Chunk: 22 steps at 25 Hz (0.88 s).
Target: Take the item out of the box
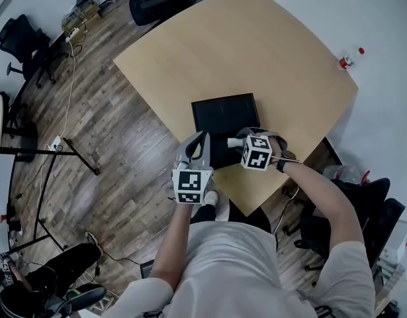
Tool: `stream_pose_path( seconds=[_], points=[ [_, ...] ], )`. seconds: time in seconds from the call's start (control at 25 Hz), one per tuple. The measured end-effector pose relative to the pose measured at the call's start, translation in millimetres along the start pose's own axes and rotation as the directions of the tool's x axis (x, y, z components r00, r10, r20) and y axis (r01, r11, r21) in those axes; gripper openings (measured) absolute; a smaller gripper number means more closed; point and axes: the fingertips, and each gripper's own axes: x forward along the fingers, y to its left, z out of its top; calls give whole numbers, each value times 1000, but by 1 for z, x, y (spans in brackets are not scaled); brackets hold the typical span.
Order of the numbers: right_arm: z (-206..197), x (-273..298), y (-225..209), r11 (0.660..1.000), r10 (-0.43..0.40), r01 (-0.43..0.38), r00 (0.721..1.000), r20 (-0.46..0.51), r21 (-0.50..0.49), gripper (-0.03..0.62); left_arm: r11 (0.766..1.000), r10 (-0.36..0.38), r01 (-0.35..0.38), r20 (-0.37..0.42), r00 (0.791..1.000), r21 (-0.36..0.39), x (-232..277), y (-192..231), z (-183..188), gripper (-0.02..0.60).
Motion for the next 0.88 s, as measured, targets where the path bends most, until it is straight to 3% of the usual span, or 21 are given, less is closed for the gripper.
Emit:
stream_pose_path(
  seconds=[0.32, 0.88],
  points=[
    [2, -51, -9, 996, -39, 36, 999, 37, 76, 138, 999, -43, 42, 27, 999, 31, -3, -8, 12, 6],
    [5, -149, -32, 968, -252, 251, 967, 24, 24, 138, 989, -115, 104, 91, 989, 109, -8, -28, 56, 6]
  ],
)
